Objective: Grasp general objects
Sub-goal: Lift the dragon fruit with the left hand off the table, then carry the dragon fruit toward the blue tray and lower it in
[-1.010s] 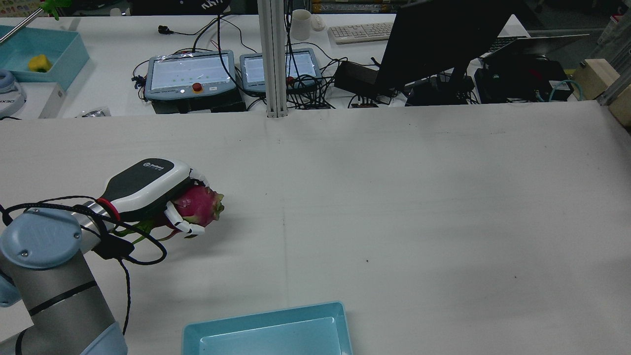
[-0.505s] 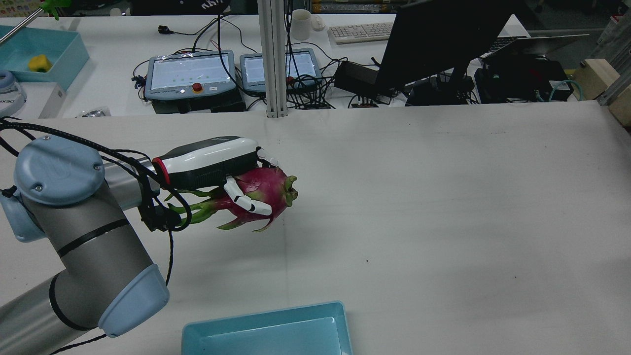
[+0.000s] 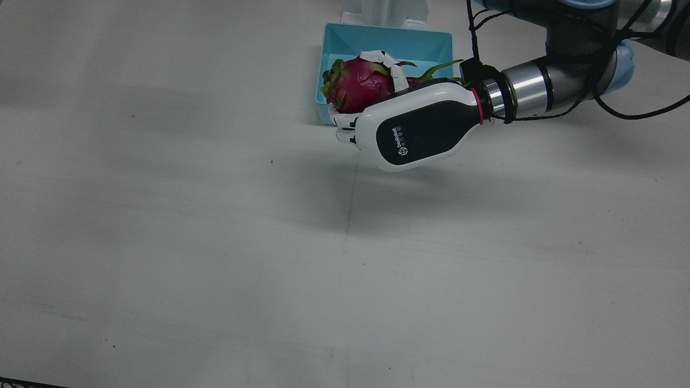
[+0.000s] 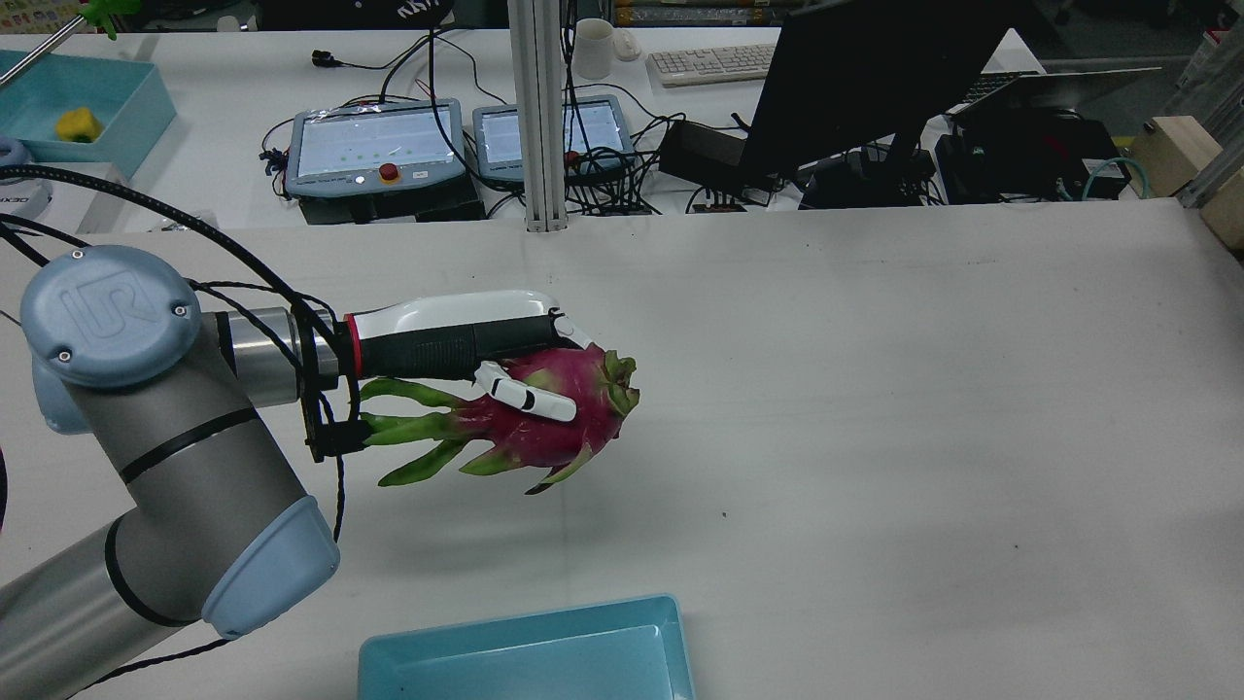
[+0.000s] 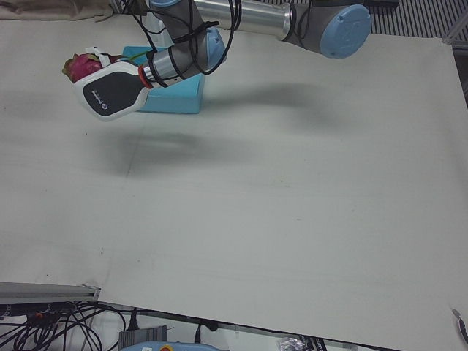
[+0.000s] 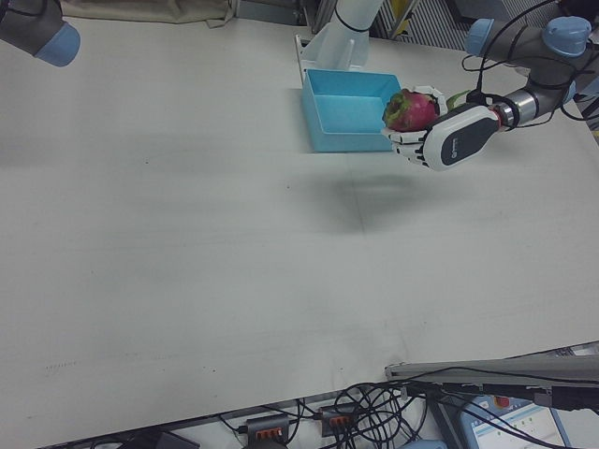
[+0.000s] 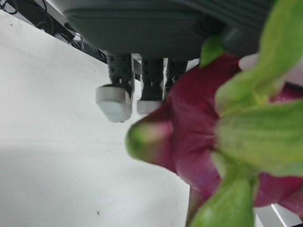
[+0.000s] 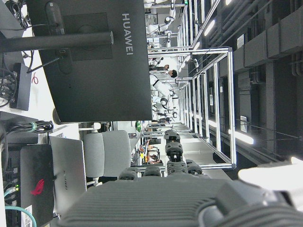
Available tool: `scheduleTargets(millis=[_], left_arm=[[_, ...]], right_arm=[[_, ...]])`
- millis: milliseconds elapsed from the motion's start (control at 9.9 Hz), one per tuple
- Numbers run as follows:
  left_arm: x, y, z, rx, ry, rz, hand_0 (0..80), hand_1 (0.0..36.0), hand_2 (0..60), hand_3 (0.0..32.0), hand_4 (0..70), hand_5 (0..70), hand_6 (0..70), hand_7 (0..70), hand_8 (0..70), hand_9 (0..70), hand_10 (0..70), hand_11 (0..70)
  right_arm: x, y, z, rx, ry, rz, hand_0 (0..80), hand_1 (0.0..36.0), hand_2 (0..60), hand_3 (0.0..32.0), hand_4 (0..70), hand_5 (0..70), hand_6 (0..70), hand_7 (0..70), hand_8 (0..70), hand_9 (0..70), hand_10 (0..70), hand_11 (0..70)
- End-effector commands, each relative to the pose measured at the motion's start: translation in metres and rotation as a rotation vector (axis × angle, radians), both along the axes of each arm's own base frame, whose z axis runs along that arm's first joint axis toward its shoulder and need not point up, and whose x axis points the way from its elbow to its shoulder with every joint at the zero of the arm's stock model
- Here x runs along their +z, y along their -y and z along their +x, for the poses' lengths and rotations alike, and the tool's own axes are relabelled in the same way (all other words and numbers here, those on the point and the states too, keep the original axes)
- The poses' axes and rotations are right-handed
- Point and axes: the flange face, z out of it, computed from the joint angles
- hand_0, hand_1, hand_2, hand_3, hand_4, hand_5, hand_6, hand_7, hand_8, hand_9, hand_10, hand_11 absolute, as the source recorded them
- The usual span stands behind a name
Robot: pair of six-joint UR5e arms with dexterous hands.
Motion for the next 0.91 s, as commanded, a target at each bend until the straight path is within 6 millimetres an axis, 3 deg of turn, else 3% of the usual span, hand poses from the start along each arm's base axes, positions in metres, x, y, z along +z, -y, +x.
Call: scheduleTargets(millis=[0, 303, 707, 808], left_arm=[[-0.025, -0.022, -0.020, 0.079, -0.050, 0.035, 12.7, 0.0, 60.0, 0.0, 70.0, 70.0, 70.0, 70.0, 70.0, 70.0, 70.0, 70.0], [-0.029, -0.047, -0.012, 0.123, -0.057, 0.045, 16.4, 0.0, 60.0, 0.0, 70.0, 70.0, 70.0, 70.0, 70.0, 70.0, 70.0, 70.0], [-0.044, -0.114, -0.010, 0.195, -0.087, 0.076, 20.1, 0.0, 60.0, 0.0, 70.0, 70.0, 70.0, 70.0, 70.0, 70.0, 70.0, 70.0], [-0.046, -0.130, 0.004, 0.221, -0.097, 0.068, 22.6, 0.0, 60.0, 0.0, 70.0, 70.0, 70.0, 70.0, 70.0, 70.0, 70.0, 70.0]], right_arm=[[0.000, 0.000, 0.000, 0.000, 0.000, 0.000, 0.0, 0.0, 0.0, 0.0, 0.0, 0.0, 0.0, 0.0, 0.0, 0.0, 0.0, 0.0], [0.000, 0.000, 0.000, 0.000, 0.000, 0.000, 0.0, 0.0, 0.0, 0.0, 0.0, 0.0, 0.0, 0.0, 0.0, 0.0, 0.0, 0.0], [0.000, 0.000, 0.000, 0.000, 0.000, 0.000, 0.0, 0.0, 0.0, 0.0, 0.0, 0.0, 0.0, 0.0, 0.0, 0.0, 0.0, 0.0], [0.000, 0.000, 0.000, 0.000, 0.000, 0.000, 0.0, 0.0, 0.0, 0.0, 0.0, 0.0, 0.0, 0.0, 0.0, 0.0, 0.0, 0.0]])
